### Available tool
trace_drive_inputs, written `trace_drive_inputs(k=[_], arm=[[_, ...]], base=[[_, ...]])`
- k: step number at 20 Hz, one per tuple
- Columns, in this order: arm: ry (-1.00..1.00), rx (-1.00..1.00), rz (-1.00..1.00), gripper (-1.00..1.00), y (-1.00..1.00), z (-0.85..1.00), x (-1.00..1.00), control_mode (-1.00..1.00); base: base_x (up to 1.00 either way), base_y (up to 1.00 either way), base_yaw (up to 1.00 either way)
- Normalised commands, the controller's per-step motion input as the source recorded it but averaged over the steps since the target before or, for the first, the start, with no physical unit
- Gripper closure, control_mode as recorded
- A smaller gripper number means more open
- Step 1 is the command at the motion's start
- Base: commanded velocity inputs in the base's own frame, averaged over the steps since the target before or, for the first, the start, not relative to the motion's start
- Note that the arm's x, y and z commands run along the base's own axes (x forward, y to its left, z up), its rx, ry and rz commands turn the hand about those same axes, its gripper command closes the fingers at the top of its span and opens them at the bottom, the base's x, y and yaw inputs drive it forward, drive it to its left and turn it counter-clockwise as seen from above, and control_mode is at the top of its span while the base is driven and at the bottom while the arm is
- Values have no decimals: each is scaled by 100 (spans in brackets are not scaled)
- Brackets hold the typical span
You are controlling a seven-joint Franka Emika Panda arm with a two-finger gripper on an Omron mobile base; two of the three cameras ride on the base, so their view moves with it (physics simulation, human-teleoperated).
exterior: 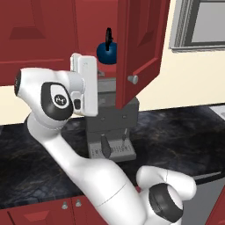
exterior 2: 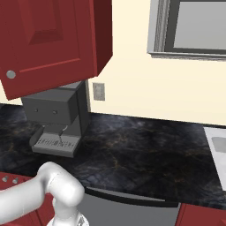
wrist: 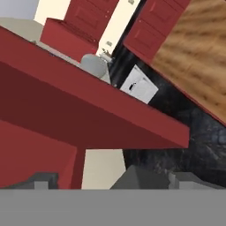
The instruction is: Open the cabinet, pick the kettle from the cabinet, and place it in the sink.
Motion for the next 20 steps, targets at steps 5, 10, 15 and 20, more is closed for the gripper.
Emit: trace_drive_inputs(k=[5,10,15,20], arm=[[-1,3,3,-100,9,-15,34,-100],[0,6,7,-100,-6,-5,23,-100],[0,6,9,-100,-22,-3,7,-100],[-3,9,17,-100,-24,-8,1,-100]], base=[[0,0,0],[0,0,0],[0,0,0],[0,0,0]])
